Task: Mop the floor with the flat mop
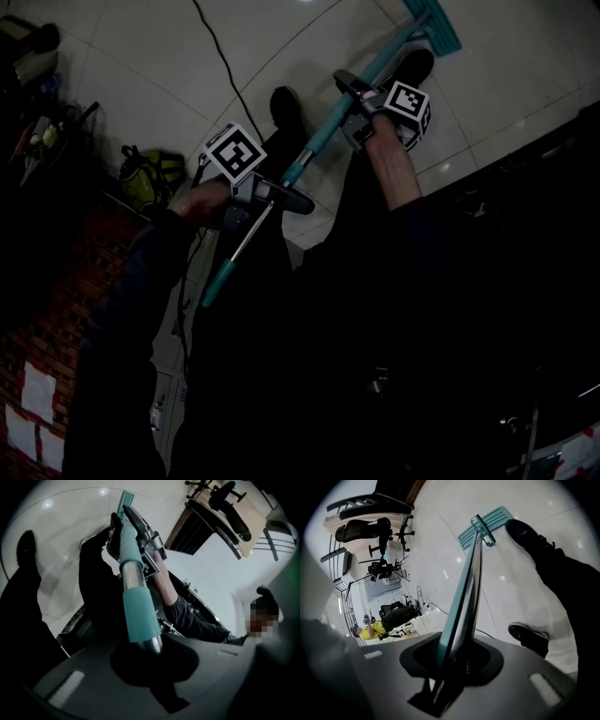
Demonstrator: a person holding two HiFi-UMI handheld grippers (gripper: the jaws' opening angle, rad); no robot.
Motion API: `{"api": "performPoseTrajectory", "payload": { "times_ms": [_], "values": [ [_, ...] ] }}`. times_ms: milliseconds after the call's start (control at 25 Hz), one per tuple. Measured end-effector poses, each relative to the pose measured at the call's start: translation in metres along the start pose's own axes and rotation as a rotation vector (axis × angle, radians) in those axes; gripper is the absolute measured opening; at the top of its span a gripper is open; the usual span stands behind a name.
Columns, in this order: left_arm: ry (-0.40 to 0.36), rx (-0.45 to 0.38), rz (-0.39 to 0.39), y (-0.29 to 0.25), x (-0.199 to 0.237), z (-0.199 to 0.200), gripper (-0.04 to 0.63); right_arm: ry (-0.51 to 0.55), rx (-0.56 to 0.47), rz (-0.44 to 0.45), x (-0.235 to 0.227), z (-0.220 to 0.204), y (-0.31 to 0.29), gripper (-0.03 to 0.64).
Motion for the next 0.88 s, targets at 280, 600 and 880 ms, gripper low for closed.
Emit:
{"api": "performPoseTrajectory", "payload": {
  "times_ms": [280, 600, 880],
  "values": [
    [0.003, -0.027, -0.044, -0.080, -0.057, 0.136, 0.020, -0.003, -0.010, 0.008, 0.028, 0.159, 0.022, 0.130],
    [-0.037, -0.134, -0.009, -0.187, -0.152, 0.323, 0.018, 0.029, -0.093, 0.000, 0.098, 0.388, 0.089, 0.130],
    [-0.123, 0.006, 0.179, -0.225, -0.118, 0.388, 0.002, 0.136, -0.071, -0.013, 0.076, 0.460, 0.086, 0.133]
  ]
}}
Point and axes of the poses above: the fingertips, and each gripper's own axes: y backward along the fingers, x to its left, z out of its top, the point moved 8 cm from there along y, backward along the fingers, and after that the axes turned 5 degrees about -x, right-handed, at the moved point
